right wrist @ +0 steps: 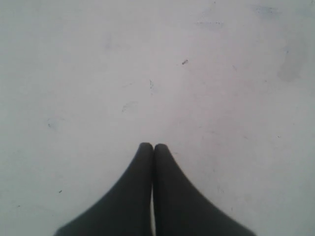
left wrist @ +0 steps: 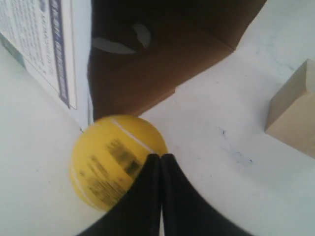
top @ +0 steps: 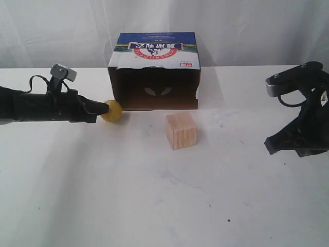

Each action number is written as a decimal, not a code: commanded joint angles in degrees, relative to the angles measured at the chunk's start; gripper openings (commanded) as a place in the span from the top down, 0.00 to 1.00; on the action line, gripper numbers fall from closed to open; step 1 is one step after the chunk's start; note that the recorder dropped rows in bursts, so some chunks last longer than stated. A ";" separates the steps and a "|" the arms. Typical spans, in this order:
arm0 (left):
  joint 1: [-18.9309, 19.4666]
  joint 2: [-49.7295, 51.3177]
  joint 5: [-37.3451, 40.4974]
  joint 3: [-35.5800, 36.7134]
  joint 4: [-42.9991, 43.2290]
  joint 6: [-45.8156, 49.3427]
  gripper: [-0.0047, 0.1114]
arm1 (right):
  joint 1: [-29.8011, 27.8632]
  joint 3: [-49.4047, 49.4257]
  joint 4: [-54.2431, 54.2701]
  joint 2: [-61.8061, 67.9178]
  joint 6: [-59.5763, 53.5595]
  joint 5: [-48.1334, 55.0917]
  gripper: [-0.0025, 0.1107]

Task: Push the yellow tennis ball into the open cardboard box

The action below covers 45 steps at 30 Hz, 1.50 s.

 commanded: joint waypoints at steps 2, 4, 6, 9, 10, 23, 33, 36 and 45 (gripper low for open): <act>-0.79 1.68 1.98 -0.22 -1.18 1.88 0.96 | -0.30 0.23 1.20 -0.19 0.27 1.69 0.98; -0.79 1.68 1.71 -0.22 -1.18 1.88 0.96 | -0.30 0.23 1.60 -0.28 0.27 2.14 0.98; -0.79 1.68 1.71 -0.22 -1.18 1.88 0.96 | -0.30 0.23 1.84 -0.28 0.27 2.14 0.98; -0.79 0.87 4.33 -0.10 -1.18 0.57 0.96 | -0.30 0.23 1.83 -0.28 0.27 2.02 0.98; -0.24 0.07 5.91 0.18 -1.18 0.57 0.96 | -0.30 0.23 1.83 -0.28 0.27 2.02 0.98; 4.98 7.71 -3.27 -20.05 -1.18 6.68 0.96 | -0.30 0.23 1.59 -0.28 0.27 1.68 0.98; 5.49 15.41 -4.29 -28.03 0.15 -0.16 0.96 | -0.30 0.23 1.39 -0.28 0.27 5.99 0.98; 5.49 15.41 -2.95 -28.03 7.62 -7.58 0.96 | -0.30 0.23 1.46 -0.28 0.27 5.07 0.98; 5.49 15.41 4.63 -27.90 23.37 -21.94 0.96 | -0.30 0.23 1.57 -0.28 0.27 3.08 0.98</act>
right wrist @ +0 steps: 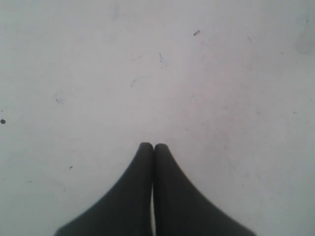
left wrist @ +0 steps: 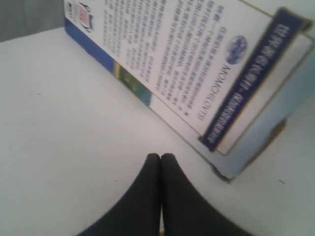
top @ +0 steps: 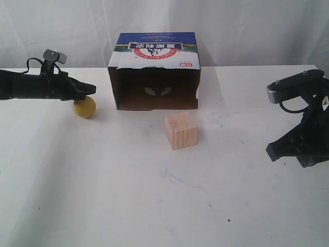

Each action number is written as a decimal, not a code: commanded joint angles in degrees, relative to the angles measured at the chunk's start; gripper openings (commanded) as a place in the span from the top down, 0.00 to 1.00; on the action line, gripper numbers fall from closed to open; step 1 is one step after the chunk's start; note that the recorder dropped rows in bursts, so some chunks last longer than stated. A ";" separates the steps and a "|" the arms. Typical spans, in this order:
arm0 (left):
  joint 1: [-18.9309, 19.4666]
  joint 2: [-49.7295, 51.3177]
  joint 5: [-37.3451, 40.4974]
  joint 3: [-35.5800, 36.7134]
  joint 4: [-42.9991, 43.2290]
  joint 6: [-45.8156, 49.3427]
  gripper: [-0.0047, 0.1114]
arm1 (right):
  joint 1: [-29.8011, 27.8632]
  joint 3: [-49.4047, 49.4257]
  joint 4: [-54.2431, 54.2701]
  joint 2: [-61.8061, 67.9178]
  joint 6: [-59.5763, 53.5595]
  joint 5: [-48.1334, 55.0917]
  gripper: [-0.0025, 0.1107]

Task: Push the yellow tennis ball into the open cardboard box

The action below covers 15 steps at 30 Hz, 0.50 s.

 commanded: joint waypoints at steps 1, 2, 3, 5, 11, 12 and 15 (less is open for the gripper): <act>-0.14 0.89 4.89 0.71 6.98 -4.20 0.96 | -0.30 0.23 -0.36 -0.28 0.27 -1.51 0.98; -0.14 0.75 5.50 0.71 7.12 -4.93 0.96 | -0.30 0.23 -0.36 -0.28 0.27 -1.79 0.98; -0.14 0.49 6.30 0.71 7.23 -5.40 0.96 | -0.30 0.23 -0.36 -0.28 0.27 -2.23 0.98; -0.14 -0.35 8.05 0.74 7.39 -6.14 0.96 | -0.30 0.23 -0.25 -0.28 0.27 -2.77 0.98; -0.14 -4.09 11.57 0.74 7.93 -9.24 0.96 | -0.30 0.23 0.05 -0.28 0.27 -4.89 0.98; -0.14 -5.06 10.80 0.74 7.93 -9.54 0.96 | -0.30 0.23 0.14 -0.28 0.27 -5.38 0.98; 0.08 -7.37 5.43 0.74 8.40 -10.08 0.96 | -0.30 0.23 0.71 -0.28 0.27 -6.38 0.98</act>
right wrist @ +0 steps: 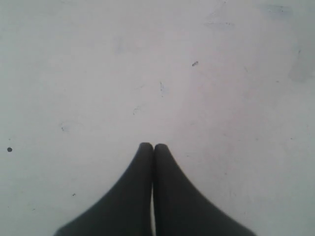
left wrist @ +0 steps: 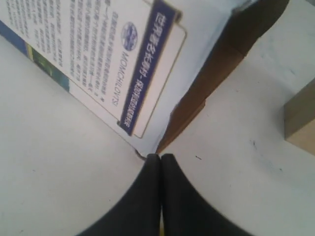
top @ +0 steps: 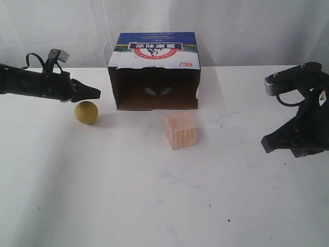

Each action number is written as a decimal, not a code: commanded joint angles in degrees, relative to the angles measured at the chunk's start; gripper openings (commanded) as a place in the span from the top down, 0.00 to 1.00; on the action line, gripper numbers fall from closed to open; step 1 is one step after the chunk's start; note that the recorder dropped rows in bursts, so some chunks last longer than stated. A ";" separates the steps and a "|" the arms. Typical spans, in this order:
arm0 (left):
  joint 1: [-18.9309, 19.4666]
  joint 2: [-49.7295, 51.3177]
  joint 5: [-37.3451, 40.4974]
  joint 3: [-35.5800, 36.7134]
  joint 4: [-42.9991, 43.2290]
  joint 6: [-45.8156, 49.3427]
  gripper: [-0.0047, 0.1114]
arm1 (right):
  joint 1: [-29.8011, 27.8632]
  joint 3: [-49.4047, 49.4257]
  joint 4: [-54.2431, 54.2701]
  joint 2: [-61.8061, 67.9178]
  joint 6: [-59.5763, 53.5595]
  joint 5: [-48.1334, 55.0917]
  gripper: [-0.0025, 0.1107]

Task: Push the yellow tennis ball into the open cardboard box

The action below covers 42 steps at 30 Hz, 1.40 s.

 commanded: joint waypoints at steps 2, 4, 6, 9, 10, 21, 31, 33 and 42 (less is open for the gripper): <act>0.44 -4.37 -5.78 0.16 1.90 -2.38 0.96 | -0.30 0.23 0.58 -0.28 0.27 -1.79 0.98; 1.02 -4.49 -5.80 0.16 5.18 -4.25 0.96 | -0.30 0.23 0.58 -0.28 0.27 -1.79 0.98; 1.51 -4.38 -5.56 0.38 11.38 -7.76 0.96 | -0.30 0.23 0.58 -0.28 0.27 -1.79 0.98; 2.13 -4.64 -5.68 3.15 14.07 -9.50 0.96 | -0.30 0.23 0.58 -0.28 0.27 -1.79 0.98; 2.13 -4.76 -5.56 4.33 13.78 -9.50 0.96 | -0.30 0.23 0.58 -0.28 0.27 -1.93 0.98; 2.02 -6.90 -4.62 18.95 2.39 2.17 0.96 | -0.30 0.23 1.05 -0.28 0.27 -4.31 0.98; 2.02 -6.90 2.71 27.15 -13.65 15.16 0.96 | -0.30 0.23 2.03 -0.28 0.27 -4.45 0.98; 2.02 -6.90 3.92 27.55 -14.60 15.54 0.96 | -0.30 0.23 2.03 -0.28 0.27 -4.45 0.98; -0.38 -6.90 5.31 27.58 -16.34 17.93 0.96 | -0.30 0.23 2.20 -0.28 0.27 -4.57 0.98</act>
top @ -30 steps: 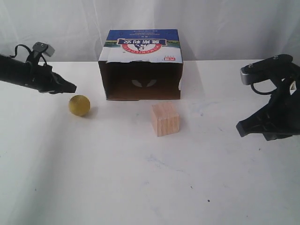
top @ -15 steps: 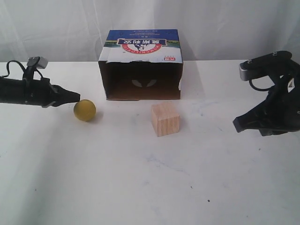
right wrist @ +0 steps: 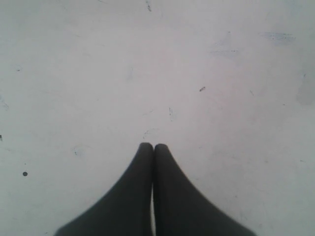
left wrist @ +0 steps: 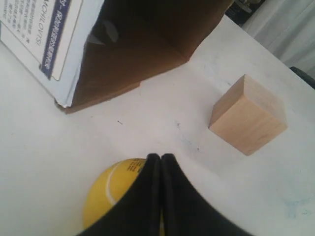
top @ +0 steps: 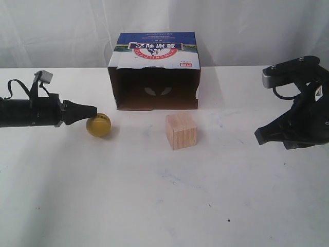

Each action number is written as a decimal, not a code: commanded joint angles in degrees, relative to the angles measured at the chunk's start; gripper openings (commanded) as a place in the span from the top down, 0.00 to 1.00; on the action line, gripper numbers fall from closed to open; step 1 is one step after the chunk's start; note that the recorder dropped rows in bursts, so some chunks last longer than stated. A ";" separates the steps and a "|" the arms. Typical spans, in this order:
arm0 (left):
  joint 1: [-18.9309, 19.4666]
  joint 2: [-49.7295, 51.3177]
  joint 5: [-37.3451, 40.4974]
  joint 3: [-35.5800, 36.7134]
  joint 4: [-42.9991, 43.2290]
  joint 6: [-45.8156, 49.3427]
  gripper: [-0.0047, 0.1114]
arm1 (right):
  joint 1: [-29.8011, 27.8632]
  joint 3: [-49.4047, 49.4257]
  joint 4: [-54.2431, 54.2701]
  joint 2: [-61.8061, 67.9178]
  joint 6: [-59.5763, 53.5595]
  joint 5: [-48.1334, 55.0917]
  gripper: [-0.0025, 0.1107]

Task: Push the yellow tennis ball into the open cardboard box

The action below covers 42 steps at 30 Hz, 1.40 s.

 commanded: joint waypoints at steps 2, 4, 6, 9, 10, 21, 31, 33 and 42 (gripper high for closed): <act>-3.88 0.50 -2.71 0.81 -0.75 3.72 0.96 | -0.30 0.23 0.18 -0.28 0.27 -0.59 0.98; -5.50 0.50 -4.71 0.81 -1.45 4.67 0.96 | -0.30 0.23 0.18 -0.28 0.27 -0.59 0.98; -6.90 0.50 -6.57 0.69 -2.69 5.43 0.96 | -0.30 0.23 0.18 -0.28 0.27 -0.59 0.98; -7.75 0.50 -6.86 0.69 -4.86 7.08 0.96 | -0.30 0.23 0.18 -0.28 0.27 -0.59 0.98; -8.10 0.50 -6.86 0.69 -5.58 7.67 0.96 | -0.30 0.23 0.18 -0.28 0.27 -0.59 0.98; -8.35 0.50 -5.14 0.00 -9.31 13.23 0.96 | -0.30 0.23 0.18 -0.28 0.27 -0.59 0.98; -6.41 -3.73 -0.89 -1.25 -9.31 12.43 0.96 | -0.30 0.23 1.77 -0.28 0.27 -1.21 0.98; -5.19 -5.32 -1.87 -1.25 -9.31 10.79 0.96 | -0.30 0.23 1.77 -0.28 0.27 -1.21 0.98; -3.51 -6.48 -16.90 5.53 -6.76 11.04 0.96 | -0.30 0.23 1.77 -0.28 0.27 -1.21 0.98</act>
